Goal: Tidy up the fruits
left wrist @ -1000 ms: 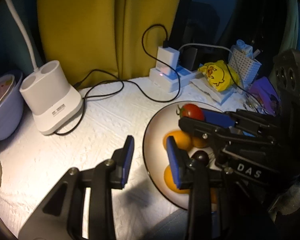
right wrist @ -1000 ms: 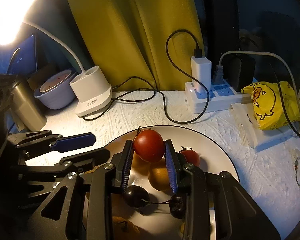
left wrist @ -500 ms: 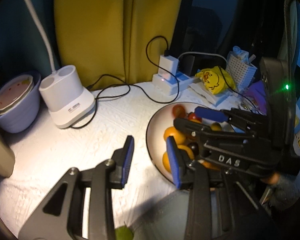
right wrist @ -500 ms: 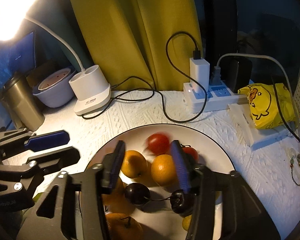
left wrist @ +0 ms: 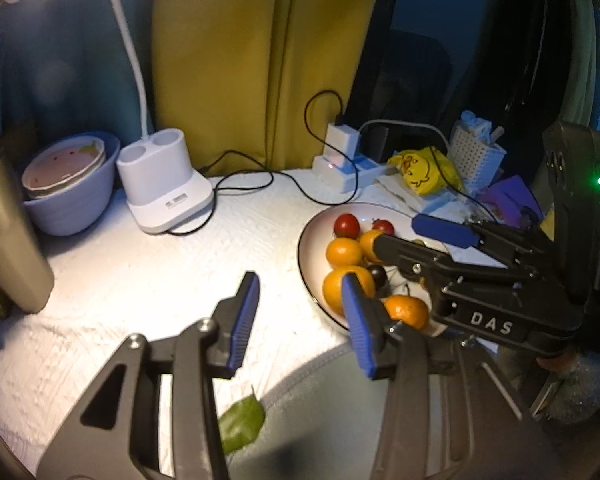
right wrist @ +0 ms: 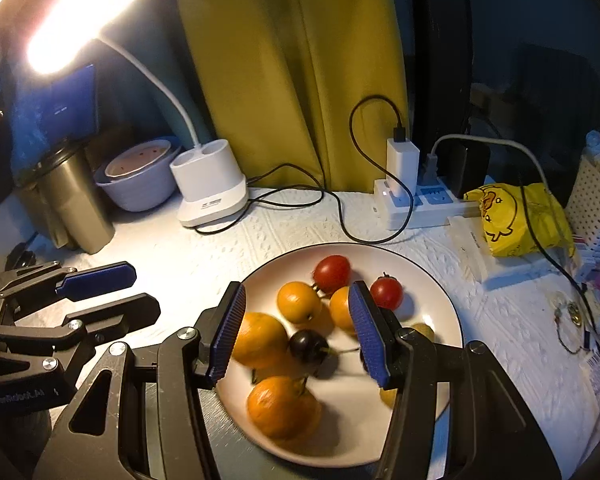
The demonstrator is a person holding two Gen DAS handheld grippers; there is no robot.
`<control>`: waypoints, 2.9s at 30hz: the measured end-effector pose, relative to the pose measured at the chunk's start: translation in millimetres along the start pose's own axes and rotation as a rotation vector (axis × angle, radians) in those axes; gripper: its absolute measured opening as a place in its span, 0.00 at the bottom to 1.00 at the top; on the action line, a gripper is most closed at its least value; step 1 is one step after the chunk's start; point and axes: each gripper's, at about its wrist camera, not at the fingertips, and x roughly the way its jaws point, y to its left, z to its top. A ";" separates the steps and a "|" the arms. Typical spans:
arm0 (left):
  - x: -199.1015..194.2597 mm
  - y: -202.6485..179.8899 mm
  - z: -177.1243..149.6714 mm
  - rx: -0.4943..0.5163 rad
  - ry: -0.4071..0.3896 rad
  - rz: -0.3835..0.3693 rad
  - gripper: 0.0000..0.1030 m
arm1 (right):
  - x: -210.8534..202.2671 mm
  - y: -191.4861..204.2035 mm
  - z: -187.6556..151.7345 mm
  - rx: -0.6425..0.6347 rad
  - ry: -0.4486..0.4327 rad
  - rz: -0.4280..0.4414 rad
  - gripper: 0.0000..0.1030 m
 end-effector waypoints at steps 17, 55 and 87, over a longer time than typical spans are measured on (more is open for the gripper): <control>-70.2 -10.9 -19.9 0.024 -0.086 0.003 0.43 | -64.6 35.9 -20.3 -0.041 -0.040 -0.024 0.55; -242.9 -64.0 -55.8 0.106 -0.432 0.078 0.87 | -261.4 89.9 -48.1 -0.084 -0.299 -0.121 0.57; -308.7 -62.5 -105.7 0.078 -0.579 0.105 0.92 | -313.7 92.1 -103.6 -0.040 -0.358 -0.204 0.67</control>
